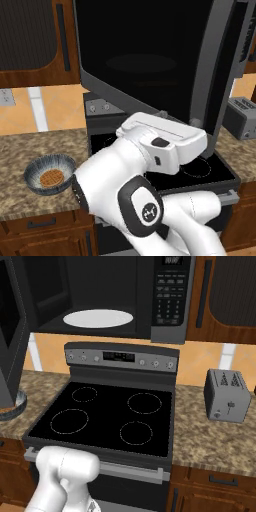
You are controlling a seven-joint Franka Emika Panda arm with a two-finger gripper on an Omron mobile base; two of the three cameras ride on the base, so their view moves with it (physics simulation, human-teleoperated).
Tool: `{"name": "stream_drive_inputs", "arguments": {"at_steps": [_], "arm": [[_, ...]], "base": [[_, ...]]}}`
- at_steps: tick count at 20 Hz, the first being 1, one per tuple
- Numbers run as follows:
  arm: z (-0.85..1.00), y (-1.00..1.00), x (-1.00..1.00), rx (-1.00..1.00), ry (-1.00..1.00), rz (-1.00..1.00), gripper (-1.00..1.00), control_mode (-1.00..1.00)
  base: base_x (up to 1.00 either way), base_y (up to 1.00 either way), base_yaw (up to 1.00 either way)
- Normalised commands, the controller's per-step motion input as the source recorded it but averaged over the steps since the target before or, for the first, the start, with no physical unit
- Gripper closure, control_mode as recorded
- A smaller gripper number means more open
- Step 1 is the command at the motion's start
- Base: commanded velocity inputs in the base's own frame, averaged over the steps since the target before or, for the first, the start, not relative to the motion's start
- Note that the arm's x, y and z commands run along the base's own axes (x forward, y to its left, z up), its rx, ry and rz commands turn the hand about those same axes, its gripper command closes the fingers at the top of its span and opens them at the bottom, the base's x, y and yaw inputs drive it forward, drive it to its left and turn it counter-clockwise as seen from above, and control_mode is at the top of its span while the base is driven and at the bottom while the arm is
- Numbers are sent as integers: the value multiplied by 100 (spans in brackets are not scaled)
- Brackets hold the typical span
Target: Open the microwave, place the bowl with waffle inside the microwave, then close the microwave door and turn it on.
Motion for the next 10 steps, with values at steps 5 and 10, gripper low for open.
{"name": "stream_drive_inputs", "arguments": {"at_steps": [5, 10], "arm": [[0, -22, -36, 11, 15, 67, -100, -100], [0, -55, -21, 40, 28, 48, -100, -100]], "base": [[0, 0, 0], [0, 0, 0]]}}
